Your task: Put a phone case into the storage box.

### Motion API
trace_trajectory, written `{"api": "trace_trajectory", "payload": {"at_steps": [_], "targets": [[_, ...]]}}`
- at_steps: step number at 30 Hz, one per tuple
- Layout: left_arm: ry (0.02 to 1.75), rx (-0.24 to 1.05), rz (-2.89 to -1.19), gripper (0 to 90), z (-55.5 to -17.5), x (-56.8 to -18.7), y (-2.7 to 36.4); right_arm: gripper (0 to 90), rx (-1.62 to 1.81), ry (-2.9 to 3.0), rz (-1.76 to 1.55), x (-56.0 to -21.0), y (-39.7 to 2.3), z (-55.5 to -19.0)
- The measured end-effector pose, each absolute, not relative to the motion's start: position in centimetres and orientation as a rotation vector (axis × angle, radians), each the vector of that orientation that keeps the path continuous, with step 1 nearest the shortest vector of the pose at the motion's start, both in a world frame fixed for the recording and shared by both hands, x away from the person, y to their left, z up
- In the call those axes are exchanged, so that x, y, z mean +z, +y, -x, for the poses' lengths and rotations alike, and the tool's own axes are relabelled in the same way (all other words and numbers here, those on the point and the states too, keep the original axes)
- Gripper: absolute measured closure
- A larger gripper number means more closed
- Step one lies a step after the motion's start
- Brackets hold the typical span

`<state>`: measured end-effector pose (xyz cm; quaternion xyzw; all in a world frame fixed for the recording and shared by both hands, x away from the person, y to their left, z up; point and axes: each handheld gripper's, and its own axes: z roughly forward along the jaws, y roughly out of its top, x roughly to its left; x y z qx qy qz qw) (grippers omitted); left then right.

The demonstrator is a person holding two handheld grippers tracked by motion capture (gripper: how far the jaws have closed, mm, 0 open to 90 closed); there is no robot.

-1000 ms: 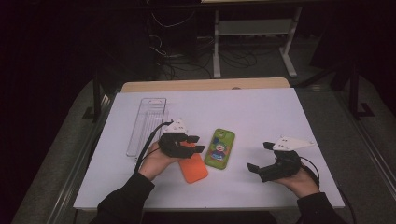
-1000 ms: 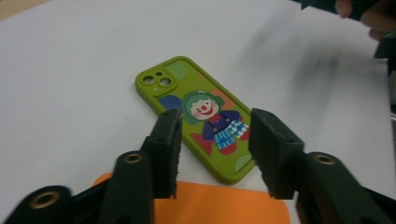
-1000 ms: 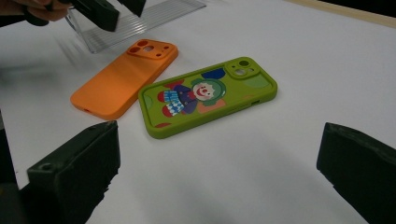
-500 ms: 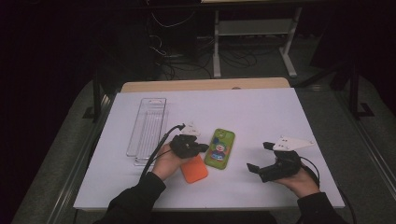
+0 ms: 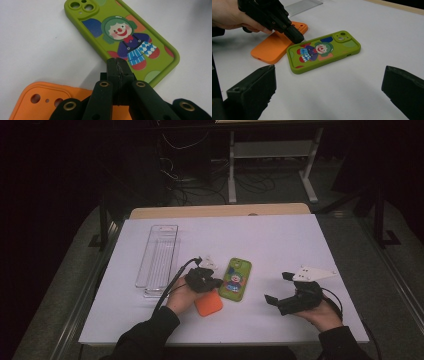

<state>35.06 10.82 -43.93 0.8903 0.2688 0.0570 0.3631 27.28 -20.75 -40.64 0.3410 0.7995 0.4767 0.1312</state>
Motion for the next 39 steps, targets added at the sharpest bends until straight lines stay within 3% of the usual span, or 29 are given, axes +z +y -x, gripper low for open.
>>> {"api": "trace_trajectory", "payload": {"at_steps": [30,35,39], "targets": [[0.620,0.027,-2.237,89.5,-34.5,-44.4,6.8,0.0,1.380,2.323,-0.997,-40.7,-20.8,-27.2],[0.569,0.037,-2.215,82.0,-34.3,-42.9,7.7,0.0,1.381,2.321,-0.999,-40.7,-20.8,-27.2],[0.537,0.025,-2.197,66.2,-33.9,-41.5,9.0,0.0,1.379,2.322,-0.998,-40.7,-20.8,-27.2]]}}
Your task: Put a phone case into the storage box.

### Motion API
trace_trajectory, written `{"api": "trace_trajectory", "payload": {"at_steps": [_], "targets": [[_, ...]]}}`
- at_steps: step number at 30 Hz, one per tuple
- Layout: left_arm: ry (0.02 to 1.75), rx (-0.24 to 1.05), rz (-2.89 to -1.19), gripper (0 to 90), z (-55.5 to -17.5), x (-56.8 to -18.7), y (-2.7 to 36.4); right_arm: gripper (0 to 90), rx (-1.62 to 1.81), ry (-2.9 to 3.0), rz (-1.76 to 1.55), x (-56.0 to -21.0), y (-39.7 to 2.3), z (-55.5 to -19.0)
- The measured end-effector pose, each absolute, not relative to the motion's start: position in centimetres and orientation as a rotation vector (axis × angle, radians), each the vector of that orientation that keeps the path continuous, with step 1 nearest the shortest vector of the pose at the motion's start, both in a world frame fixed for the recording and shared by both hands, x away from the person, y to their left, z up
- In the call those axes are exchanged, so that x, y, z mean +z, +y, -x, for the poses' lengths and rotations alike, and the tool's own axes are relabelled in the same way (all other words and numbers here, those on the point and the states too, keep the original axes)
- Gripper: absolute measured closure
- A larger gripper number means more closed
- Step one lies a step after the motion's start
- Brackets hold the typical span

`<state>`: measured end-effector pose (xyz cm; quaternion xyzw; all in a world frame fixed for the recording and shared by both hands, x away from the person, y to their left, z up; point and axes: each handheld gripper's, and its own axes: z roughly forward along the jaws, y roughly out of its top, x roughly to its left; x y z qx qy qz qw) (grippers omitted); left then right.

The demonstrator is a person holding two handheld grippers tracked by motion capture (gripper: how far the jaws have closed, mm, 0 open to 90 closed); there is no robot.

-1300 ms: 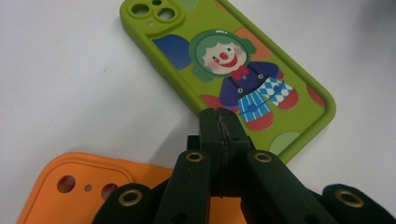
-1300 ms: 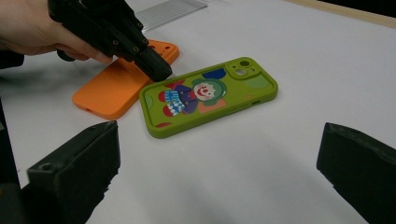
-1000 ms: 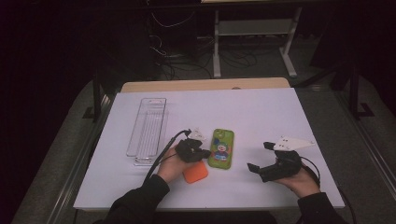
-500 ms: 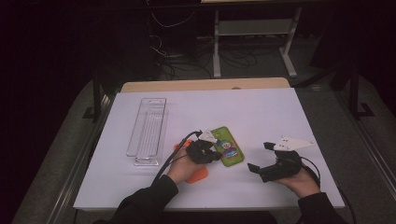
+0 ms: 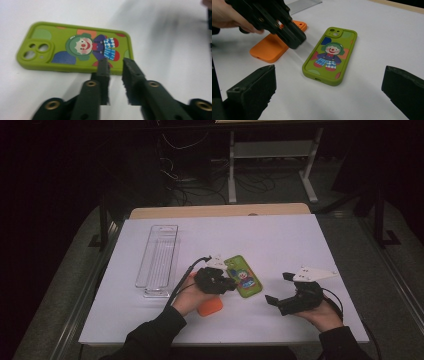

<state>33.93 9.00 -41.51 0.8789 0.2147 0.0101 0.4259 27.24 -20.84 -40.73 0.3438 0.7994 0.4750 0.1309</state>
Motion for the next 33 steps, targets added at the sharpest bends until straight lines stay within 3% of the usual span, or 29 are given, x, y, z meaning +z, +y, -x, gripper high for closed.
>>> {"api": "trace_trajectory", "payload": {"at_steps": [2,10,18,33], "targets": [[0.511,0.036,-2.193,63.1,-33.7,-40.8,9.7,0.0,1.379,2.322,-0.999,-40.7,-20.8,-27.2],[0.478,0.086,-2.174,36.0,-32.8,-39.1,13.3,0.0,1.377,2.319,-0.995,-40.7,-20.9,-27.3],[0.508,0.124,-2.108,19.9,-32.0,-38.4,18.0,0.0,1.369,2.329,-1.004,-40.9,-20.9,-27.3],[0.568,0.214,-2.037,1.8,-30.5,-38.3,23.3,0.0,1.358,2.333,-1.005,-41.0,-20.7,-27.3]]}}
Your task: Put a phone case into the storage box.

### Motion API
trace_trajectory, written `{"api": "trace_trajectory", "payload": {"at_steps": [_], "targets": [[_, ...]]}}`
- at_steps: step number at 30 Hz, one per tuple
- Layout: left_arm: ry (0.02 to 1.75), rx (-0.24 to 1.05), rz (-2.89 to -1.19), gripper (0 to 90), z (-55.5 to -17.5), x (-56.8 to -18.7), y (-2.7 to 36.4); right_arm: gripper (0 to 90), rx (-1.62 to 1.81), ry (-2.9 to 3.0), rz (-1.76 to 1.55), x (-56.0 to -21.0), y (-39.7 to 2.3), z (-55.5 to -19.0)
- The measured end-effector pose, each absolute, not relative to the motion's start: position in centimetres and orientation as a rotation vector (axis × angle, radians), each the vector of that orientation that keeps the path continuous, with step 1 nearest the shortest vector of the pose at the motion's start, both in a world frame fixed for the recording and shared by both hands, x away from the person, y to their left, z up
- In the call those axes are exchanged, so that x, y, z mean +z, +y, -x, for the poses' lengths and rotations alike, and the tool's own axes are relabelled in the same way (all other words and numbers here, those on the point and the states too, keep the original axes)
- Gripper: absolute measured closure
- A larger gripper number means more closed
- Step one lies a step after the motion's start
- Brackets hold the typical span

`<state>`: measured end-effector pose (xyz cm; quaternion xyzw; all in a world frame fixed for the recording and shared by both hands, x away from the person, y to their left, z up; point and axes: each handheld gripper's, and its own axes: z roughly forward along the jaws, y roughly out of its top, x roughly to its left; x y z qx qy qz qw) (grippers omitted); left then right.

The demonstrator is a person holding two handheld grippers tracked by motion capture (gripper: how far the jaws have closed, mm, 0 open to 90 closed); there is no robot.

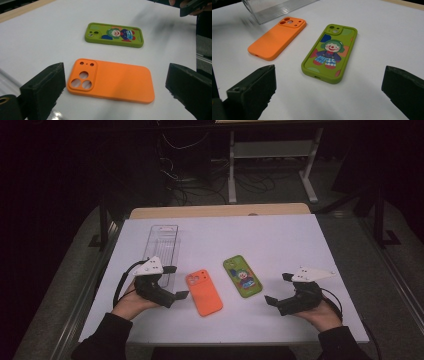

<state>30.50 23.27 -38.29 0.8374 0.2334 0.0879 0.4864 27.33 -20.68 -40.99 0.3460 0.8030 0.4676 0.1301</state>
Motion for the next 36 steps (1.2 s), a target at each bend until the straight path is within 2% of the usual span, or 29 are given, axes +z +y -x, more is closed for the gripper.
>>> {"api": "trace_trajectory", "payload": {"at_steps": [9,36], "targets": [[0.588,0.235,-2.040,0.0,-30.2,-38.7,25.0,0.0,1.329,2.339,-1.011,-41.2,-20.5,-27.4],[0.622,0.229,-2.020,0.0,-30.4,-38.8,25.5,0.0,1.161,2.374,-1.178,-39.8,-18.0,-30.1]]}}
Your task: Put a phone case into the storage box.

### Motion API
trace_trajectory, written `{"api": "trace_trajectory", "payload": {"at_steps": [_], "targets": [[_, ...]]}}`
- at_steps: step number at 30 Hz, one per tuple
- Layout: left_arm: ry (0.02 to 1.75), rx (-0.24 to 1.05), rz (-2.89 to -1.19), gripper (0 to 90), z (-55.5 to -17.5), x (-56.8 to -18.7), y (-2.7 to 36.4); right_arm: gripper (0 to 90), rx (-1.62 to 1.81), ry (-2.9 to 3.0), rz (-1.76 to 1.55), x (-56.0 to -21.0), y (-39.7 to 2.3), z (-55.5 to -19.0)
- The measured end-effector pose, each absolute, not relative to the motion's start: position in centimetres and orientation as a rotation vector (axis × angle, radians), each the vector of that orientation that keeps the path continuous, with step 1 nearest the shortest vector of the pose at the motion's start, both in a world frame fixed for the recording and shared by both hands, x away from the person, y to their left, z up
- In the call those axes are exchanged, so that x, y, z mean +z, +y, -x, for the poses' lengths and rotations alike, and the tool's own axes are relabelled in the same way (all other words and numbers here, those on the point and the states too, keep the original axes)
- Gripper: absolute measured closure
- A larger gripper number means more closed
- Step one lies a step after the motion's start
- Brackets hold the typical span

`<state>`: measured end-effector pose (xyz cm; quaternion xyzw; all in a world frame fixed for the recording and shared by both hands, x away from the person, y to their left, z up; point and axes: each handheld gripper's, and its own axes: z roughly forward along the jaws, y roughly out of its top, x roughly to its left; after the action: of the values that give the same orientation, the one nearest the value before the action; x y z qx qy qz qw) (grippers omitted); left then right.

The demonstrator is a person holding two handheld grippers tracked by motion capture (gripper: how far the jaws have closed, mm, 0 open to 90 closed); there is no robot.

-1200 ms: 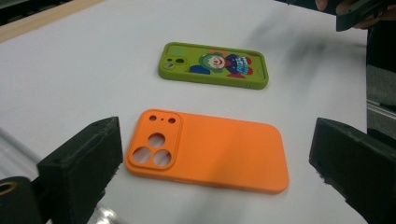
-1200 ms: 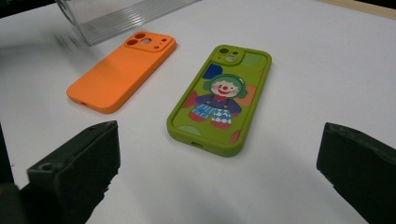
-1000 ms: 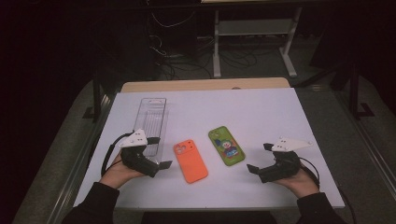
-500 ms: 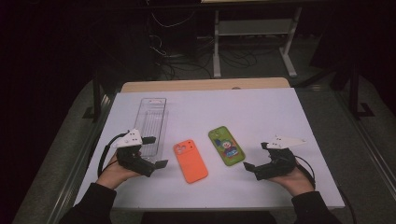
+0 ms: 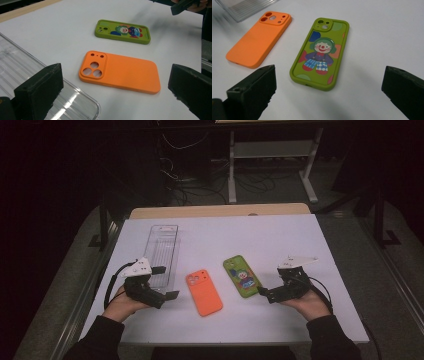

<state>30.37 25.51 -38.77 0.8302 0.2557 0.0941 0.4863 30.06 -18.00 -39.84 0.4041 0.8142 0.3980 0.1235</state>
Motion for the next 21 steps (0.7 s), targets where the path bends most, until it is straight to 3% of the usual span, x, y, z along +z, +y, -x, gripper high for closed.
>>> {"api": "trace_trajectory", "payload": {"at_steps": [21], "targets": [[0.634,0.225,-2.011,0.0,-30.4,-38.8,25.6,0.0,1.108,2.408,-1.154,-38.6,-14.1,-33.5]]}}
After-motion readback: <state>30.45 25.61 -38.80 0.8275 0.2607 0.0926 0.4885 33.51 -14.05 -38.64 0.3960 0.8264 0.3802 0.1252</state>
